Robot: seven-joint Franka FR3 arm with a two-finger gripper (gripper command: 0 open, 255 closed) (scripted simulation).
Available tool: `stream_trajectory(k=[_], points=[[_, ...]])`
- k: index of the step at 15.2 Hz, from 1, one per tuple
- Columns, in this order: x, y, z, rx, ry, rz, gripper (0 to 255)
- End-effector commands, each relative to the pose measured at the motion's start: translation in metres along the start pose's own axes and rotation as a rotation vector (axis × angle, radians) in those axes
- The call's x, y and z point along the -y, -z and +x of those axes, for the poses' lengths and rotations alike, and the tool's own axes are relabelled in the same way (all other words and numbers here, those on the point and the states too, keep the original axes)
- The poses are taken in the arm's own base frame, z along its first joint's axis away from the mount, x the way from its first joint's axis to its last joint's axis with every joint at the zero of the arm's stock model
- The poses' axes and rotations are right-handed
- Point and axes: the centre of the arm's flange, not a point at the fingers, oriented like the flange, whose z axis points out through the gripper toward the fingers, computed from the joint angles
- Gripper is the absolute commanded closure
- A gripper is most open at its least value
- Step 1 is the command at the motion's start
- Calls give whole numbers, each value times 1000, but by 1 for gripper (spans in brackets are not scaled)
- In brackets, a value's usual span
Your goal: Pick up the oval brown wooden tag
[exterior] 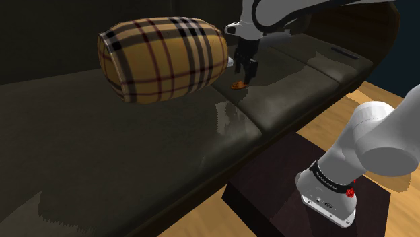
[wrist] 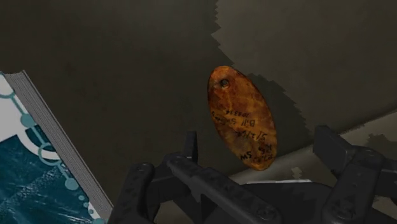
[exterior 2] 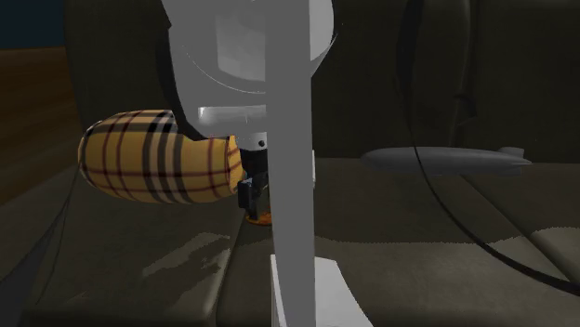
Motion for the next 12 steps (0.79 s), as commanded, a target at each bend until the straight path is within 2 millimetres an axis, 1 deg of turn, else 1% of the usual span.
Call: stream_trajectory(k=[1, 4, 6, 7, 12], points=[[-2, -11, 2, 0, 8, -1, 0], [-2, -27, 3, 0, 8, -1, 0], [-2, -30, 3, 0, 8, -1, 0], [-1, -30, 4, 0, 8, -1, 255], [-1, -30, 4, 0, 8, -1, 255]])
